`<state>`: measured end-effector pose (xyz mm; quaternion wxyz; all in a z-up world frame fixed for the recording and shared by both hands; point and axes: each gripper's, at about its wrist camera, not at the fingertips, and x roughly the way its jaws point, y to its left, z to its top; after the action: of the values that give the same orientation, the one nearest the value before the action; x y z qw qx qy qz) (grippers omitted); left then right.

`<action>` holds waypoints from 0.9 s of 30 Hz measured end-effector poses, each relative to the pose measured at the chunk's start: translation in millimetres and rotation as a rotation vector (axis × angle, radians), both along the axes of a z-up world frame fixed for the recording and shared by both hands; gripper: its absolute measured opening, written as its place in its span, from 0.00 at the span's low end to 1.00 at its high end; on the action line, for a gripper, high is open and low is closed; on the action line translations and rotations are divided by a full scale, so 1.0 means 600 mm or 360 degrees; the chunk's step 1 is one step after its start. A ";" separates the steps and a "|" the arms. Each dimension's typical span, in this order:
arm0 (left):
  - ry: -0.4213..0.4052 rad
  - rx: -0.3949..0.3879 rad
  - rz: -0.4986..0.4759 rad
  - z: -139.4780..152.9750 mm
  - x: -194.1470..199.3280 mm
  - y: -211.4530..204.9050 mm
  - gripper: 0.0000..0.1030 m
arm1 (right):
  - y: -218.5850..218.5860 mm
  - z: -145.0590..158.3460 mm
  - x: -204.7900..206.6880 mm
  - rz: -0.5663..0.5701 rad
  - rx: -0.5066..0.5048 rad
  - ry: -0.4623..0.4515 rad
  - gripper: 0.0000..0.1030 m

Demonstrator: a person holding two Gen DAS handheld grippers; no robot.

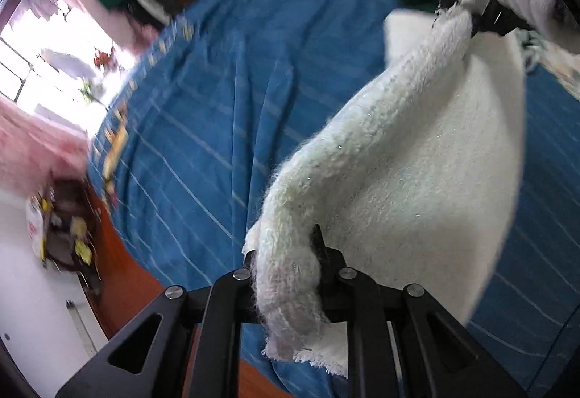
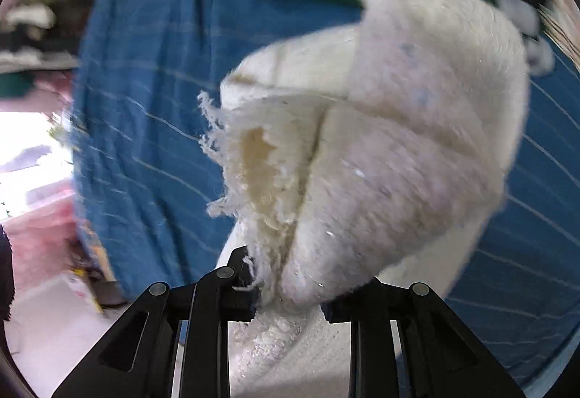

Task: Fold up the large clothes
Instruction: 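Lift and fold the jacket edges together with both grippers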

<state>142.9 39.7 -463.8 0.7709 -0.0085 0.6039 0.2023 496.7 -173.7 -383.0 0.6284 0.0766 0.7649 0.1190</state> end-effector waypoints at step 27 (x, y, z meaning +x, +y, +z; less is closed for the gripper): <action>0.0020 -0.0450 0.0464 -0.055 -0.046 0.207 0.82 | -0.206 0.106 0.048 -0.0079 0.0129 -0.0428 0.71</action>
<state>115.4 163.7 -496.7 0.7207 -0.2027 0.6236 0.2248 525.5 -297.3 -319.6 0.7244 0.1041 0.6662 0.1435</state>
